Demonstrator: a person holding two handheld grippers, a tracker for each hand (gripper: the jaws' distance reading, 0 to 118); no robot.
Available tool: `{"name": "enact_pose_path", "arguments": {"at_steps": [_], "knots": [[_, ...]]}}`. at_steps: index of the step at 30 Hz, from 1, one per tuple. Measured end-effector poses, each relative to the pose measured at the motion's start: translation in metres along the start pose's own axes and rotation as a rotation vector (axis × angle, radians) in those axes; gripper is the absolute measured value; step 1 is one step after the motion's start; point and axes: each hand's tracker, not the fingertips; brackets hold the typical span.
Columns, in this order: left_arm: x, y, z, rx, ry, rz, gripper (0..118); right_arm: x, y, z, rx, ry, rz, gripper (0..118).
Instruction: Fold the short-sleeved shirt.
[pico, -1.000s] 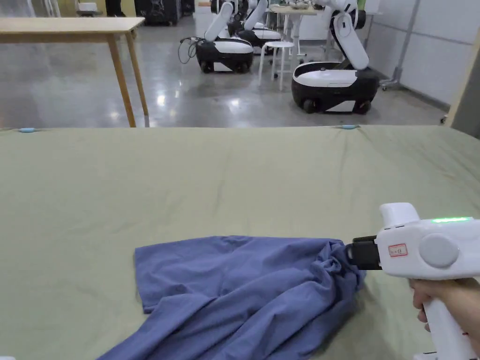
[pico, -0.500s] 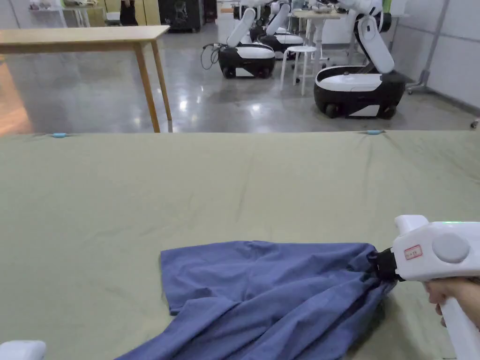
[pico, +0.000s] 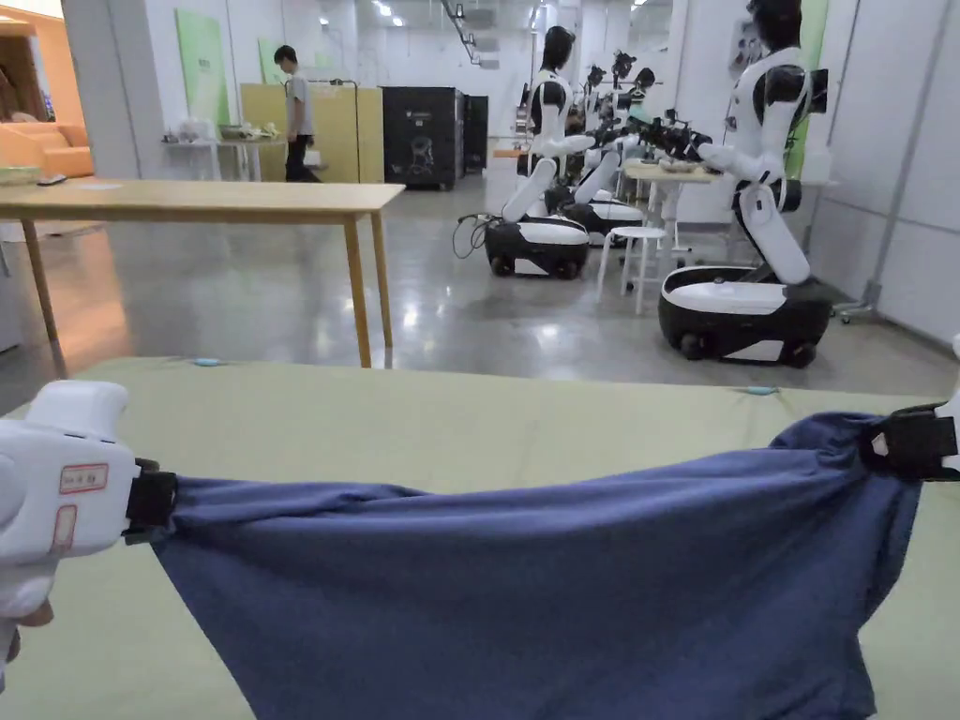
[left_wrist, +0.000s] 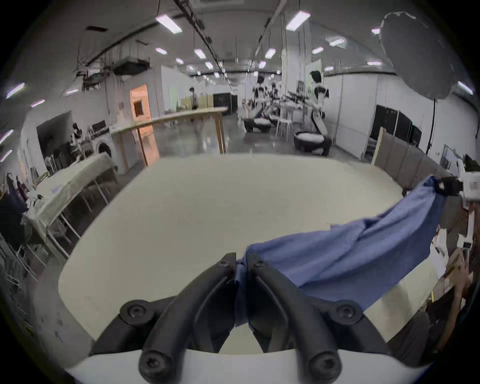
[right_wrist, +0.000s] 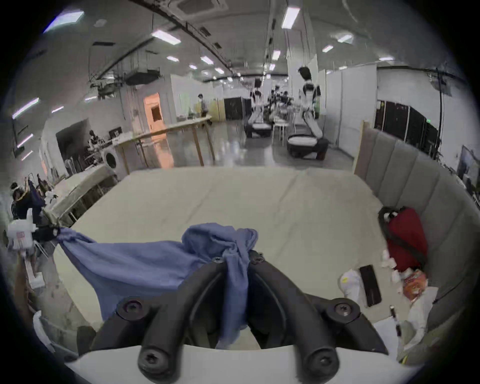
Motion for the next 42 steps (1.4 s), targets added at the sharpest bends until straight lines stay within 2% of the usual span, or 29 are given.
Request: {"name": "enact_pose_path", "arguments": {"at_steps": [8, 16, 25, 31, 36, 38, 42], "knots": [[0.021, 0.069, 0.019, 0.1, -0.017, 0.019, 6, 0.002, 0.036, 0.055, 0.097, -0.067, -0.009, 11], [0.051, 0.124, -0.005, 0.135, 0.018, 0.012, 6, 0.008, 0.086, 0.045, 0.146, -0.141, -0.004, 11], [0.069, 0.192, -0.075, 0.121, 0.052, 0.05, 6, 0.016, 0.155, -0.01, 0.159, -0.21, 0.006, 11], [0.079, 0.205, -0.128, 0.119, 0.087, 0.068, 6, 0.029, 0.175, -0.066, 0.148, -0.243, 0.0, 11], [0.086, 0.198, -0.172, 0.097, 0.099, 0.08, 6, 0.042, 0.17, -0.113, 0.117, -0.248, -0.009, 11], [0.088, 0.191, -0.191, 0.079, 0.108, 0.076, 6, 0.048, 0.164, -0.132, 0.088, -0.252, -0.044, 11], [0.091, 0.165, -0.217, 0.022, 0.102, 0.049, 6, 0.058, 0.139, -0.159, 0.046, -0.254, -0.002, 11]]}}
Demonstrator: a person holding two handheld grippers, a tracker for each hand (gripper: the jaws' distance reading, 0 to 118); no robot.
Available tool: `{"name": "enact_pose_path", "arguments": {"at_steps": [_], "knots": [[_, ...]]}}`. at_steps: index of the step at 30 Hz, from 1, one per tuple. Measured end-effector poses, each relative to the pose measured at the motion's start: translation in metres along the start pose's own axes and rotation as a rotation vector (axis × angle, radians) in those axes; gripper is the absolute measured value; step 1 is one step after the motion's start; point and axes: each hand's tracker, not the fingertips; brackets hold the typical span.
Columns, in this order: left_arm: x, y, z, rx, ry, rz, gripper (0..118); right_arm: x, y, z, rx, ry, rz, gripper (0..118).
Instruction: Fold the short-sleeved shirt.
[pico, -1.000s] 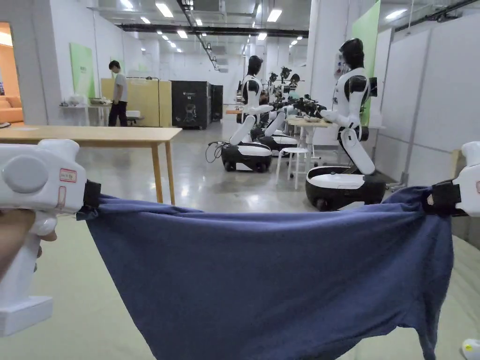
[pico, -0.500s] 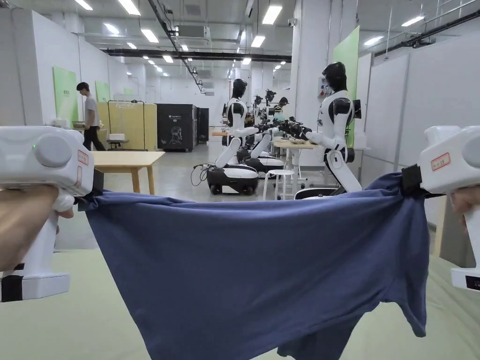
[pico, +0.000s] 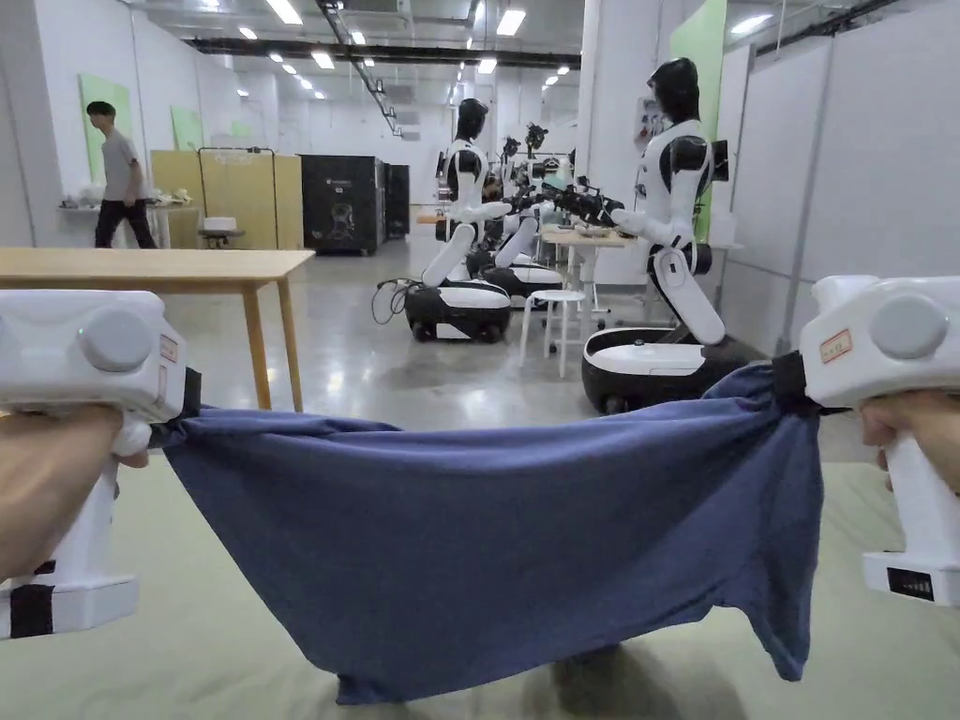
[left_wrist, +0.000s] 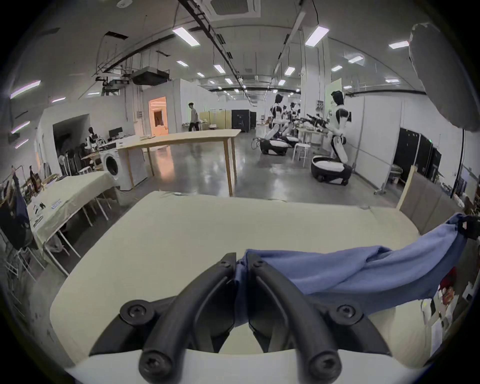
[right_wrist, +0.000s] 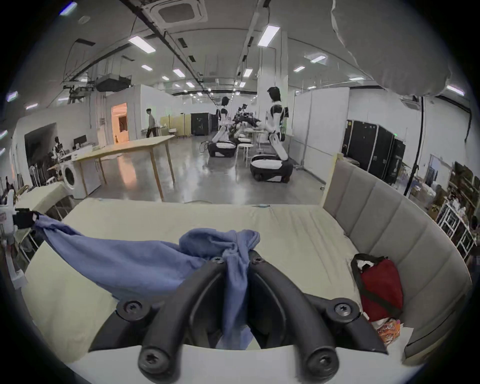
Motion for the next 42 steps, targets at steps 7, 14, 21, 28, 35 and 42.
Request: {"name": "enact_pose_path", "arguments": {"at_steps": [7, 14, 21, 28, 35, 42], "knots": [[0.001, -0.092, -0.005, -0.133, -0.036, -0.059, 6, 0.011, -0.106, -0.003, -0.116, 0.049, -0.004, 11], [-0.01, -0.21, 0.055, -0.216, -0.09, -0.123, 6, 0.019, -0.244, 0.071, -0.187, 0.102, -0.059, 11], [-0.041, -0.296, 0.128, -0.251, -0.116, -0.138, 6, 0.015, -0.345, 0.164, -0.211, 0.144, -0.112, 11], [-0.069, -0.332, 0.148, -0.315, -0.157, -0.099, 6, 0.01, -0.393, 0.195, -0.257, 0.142, -0.134, 11], [-0.083, -0.336, 0.137, -0.332, -0.221, -0.014, 6, 0.001, -0.4, 0.183, -0.294, 0.15, -0.157, 12], [-0.085, -0.323, 0.153, -0.289, -0.211, -0.054, 106, 0.003, -0.373, 0.199, -0.191, 0.057, -0.098, 114]]}}
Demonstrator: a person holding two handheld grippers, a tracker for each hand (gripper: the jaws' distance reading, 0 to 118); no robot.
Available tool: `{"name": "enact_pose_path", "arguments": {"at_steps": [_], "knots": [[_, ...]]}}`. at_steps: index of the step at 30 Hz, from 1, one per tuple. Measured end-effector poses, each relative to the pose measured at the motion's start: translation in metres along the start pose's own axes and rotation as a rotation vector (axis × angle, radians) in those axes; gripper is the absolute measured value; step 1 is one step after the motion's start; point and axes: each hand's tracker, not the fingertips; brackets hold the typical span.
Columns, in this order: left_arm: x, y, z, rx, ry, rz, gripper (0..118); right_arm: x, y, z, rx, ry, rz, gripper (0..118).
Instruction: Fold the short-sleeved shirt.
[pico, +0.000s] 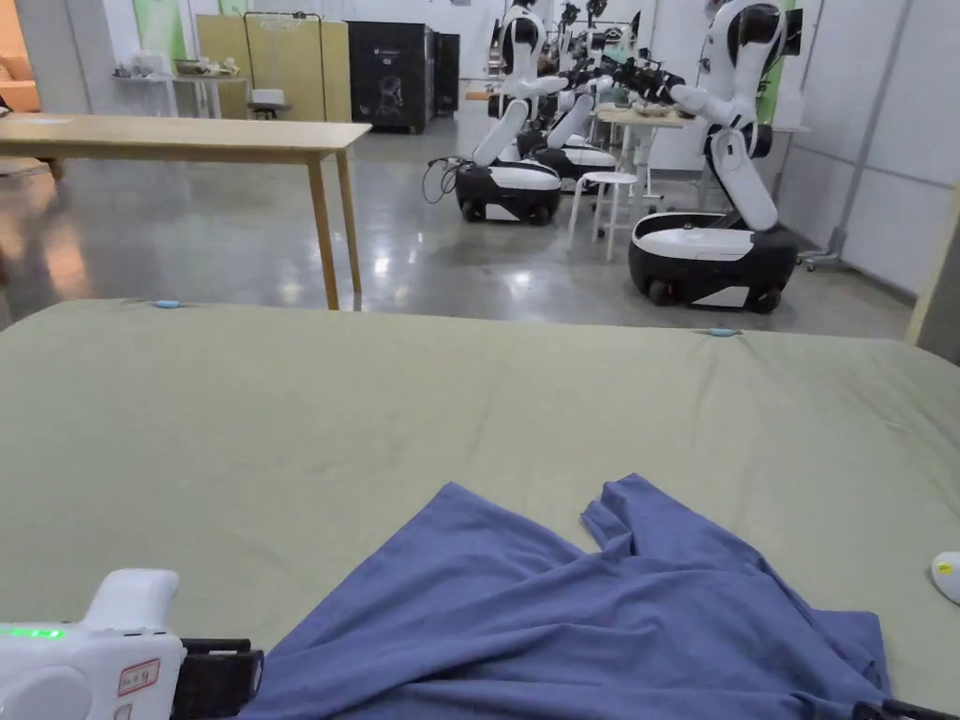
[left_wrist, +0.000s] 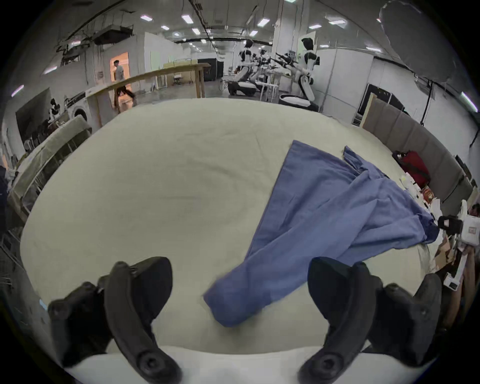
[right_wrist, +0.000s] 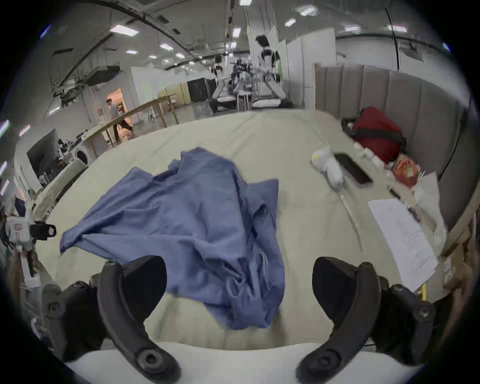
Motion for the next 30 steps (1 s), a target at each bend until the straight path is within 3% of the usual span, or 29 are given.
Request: {"name": "enact_pose_path", "arguments": {"at_steps": [2, 4, 5, 6, 7, 8, 11, 15, 16, 18, 19, 26, 30], "knots": [[0.003, 0.0, 0.015, 0.036, 0.038, 0.001, 105, -0.015, 0.005, 0.01, 0.059, -0.014, 0.05, 114], [0.004, 0.001, 0.034, 0.096, 0.068, 0.001, 95, -0.035, 0.006, 0.02, 0.109, -0.029, 0.105, 112], [0.003, 0.001, 0.04, 0.117, 0.075, -0.007, 67, -0.044, 0.007, 0.027, 0.139, -0.032, 0.122, 96], [0.003, 0.0, 0.047, 0.128, 0.093, -0.011, 31, -0.051, 0.007, 0.033, 0.172, -0.036, 0.126, 67], [0.002, 0.0, 0.051, 0.133, 0.098, -0.014, 1, -0.058, 0.007, 0.033, 0.182, -0.024, 0.126, 29], [0.0, -0.002, 0.053, 0.137, 0.111, -0.013, 1, -0.064, 0.006, 0.034, 0.184, -0.017, 0.127, 2], [-0.009, -0.007, 0.049, 0.091, 0.069, -0.011, 1, -0.07, 0.004, 0.032, 0.154, 0.072, 0.112, 1], [-0.014, -0.014, 0.029, 0.001, 0.008, -0.04, 1, -0.082, -0.001, 0.028, 0.164, 0.069, 0.131, 1], [-0.015, -0.014, 0.023, 0.0, 0.009, -0.045, 9, -0.083, -0.002, 0.027, 0.162, 0.073, 0.129, 1], [-0.014, -0.013, 0.008, -0.045, 0.009, -0.055, 100, -0.085, -0.002, 0.026, 0.15, 0.09, 0.127, 1], [-0.015, -0.011, -0.002, -0.098, 0.008, -0.055, 117, -0.086, -0.003, 0.026, 0.148, 0.091, 0.129, 1], [-0.014, -0.014, -0.06, -0.224, 0.055, -0.071, 108, -0.08, -0.005, 0.016, 0.103, 0.104, 0.117, 1], [-0.015, -0.013, -0.066, -0.208, 0.033, -0.067, 70, -0.074, -0.005, 0.007, 0.079, 0.085, 0.128, 1]]}}
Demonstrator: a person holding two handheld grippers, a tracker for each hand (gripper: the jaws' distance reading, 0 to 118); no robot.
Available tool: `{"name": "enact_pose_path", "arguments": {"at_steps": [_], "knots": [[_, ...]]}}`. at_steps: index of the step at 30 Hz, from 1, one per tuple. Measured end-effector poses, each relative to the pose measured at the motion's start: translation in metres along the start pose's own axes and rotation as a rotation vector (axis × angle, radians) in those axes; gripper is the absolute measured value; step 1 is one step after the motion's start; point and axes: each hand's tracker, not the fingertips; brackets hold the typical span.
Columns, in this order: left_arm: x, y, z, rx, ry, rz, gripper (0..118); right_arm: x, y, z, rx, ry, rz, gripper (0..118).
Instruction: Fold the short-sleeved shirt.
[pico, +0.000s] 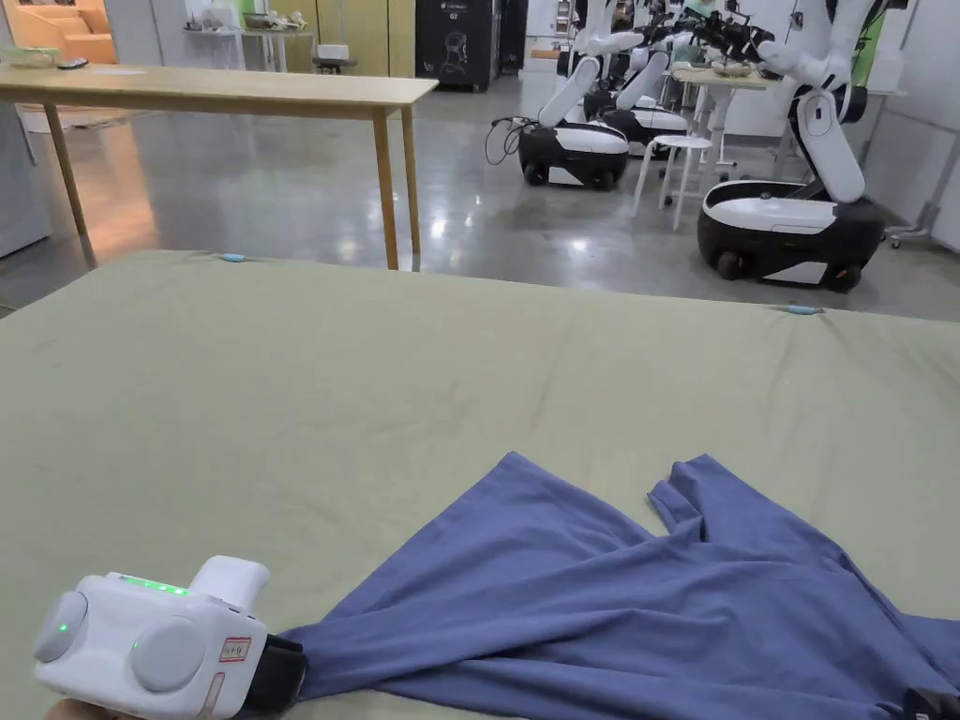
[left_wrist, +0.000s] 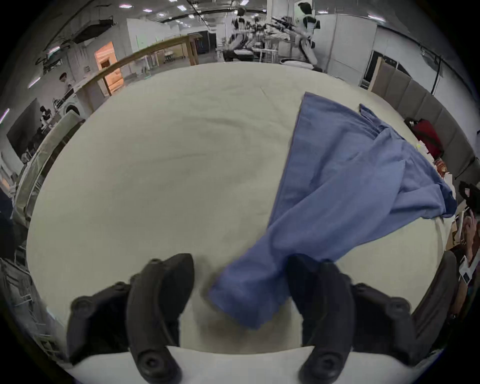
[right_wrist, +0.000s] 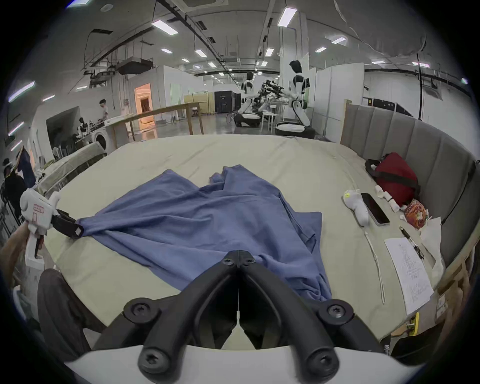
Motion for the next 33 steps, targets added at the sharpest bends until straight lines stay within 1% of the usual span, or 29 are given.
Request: {"name": "enact_pose_path", "arguments": {"at_steps": [1, 2, 3, 5, 6, 9, 11, 14, 17, 18, 20, 21, 23, 24, 25, 26, 27, 28, 29, 30, 32, 33], "knots": [[0.001, 0.001, 0.003, 0.017, -0.007, -0.014, 48, 0.003, 0.001, -0.003, -0.008, 0.003, -0.006, 1], [0.003, 0.002, 0.006, 0.047, -0.016, -0.026, 6, 0.004, 0.0, -0.005, -0.012, 0.006, -0.01, 1], [0.004, 0.002, 0.008, 0.068, -0.037, -0.022, 5, 0.005, 0.001, -0.008, -0.017, 0.006, -0.011, 1], [0.007, 0.007, 0.006, 0.041, -0.013, -0.054, 5, 0.005, 0.003, -0.012, -0.026, 0.008, -0.009, 1], [0.007, 0.007, 0.005, 0.056, -0.003, -0.07, 5, 0.005, 0.005, -0.015, -0.029, 0.007, -0.011, 1], [0.012, 0.004, 0.01, 0.049, -0.013, -0.055, 5, 0.009, 0.016, -0.029, -0.04, 0.018, -0.021, 1], [0.014, 0.003, 0.011, 0.048, -0.018, -0.055, 5, 0.012, 0.03, -0.045, -0.053, 0.012, -0.012, 1], [0.014, 0.002, 0.009, 0.045, -0.03, -0.054, 5, 0.024, 0.056, -0.079, -0.073, -0.016, 0.019, 1], [0.016, 0.003, 0.011, 0.046, -0.039, -0.055, 5, 0.038, 0.085, -0.124, -0.114, -0.023, 0.033, 1], [0.015, 0.004, 0.011, 0.046, -0.045, -0.052, 5, 0.042, 0.093, -0.14, -0.137, -0.031, 0.052, 1], [0.014, 0.006, 0.011, 0.048, -0.055, -0.044, 5, 0.049, 0.105, -0.168, -0.168, -0.083, 0.092, 2], [0.014, 0.006, 0.011, 0.048, -0.062, -0.039, 5, 0.057, 0.111, -0.183, -0.187, -0.09, 0.108, 3], [0.012, 0.008, 0.011, 0.046, -0.072, -0.032, 5, 0.066, 0.119, -0.208, -0.224, -0.105, 0.11, 4], [0.013, 0.009, 0.011, 0.046, -0.075, -0.029, 5, 0.073, 0.121, -0.219, -0.243, -0.095, 0.104, 8], [0.013, 0.009, 0.011, 0.044, -0.077, -0.028, 5, 0.079, 0.123, -0.229, -0.277, -0.073, 0.085, 22], [0.014, 0.01, 0.01, 0.041, -0.079, -0.029, 5, 0.085, 0.125, -0.239, -0.315, -0.059, 0.055, 64], [0.01, 0.012, 0.006, 0.038, -0.079, -0.033, 5, 0.089, 0.124, -0.249, -0.359, -0.049, 0.034, 104], [0.011, 0.013, 0.005, 0.037, -0.078, -0.037, 5, 0.092, 0.122, -0.252, -0.383, -0.041, 0.024, 118], [0.012, 0.014, 0.005, 0.035, -0.077, -0.039, 5, 0.097, 0.123, -0.259, -0.352, -0.044, 0.037, 114], [0.014, 0.014, 0.004, 0.033, -0.076, -0.041, 5, 0.1, 0.122, -0.264, -0.372, -0.054, 0.036, 110], [0.012, 0.016, 0.0, 0.031, -0.074, -0.046, 5, 0.106, 0.117, -0.273, -0.395, -0.073, 0.044, 108], [0.012, 0.017, 0.0, 0.03, -0.074, -0.045, 5, 0.099, 0.113, -0.271, -0.403, -0.07, 0.043, 107]]}}
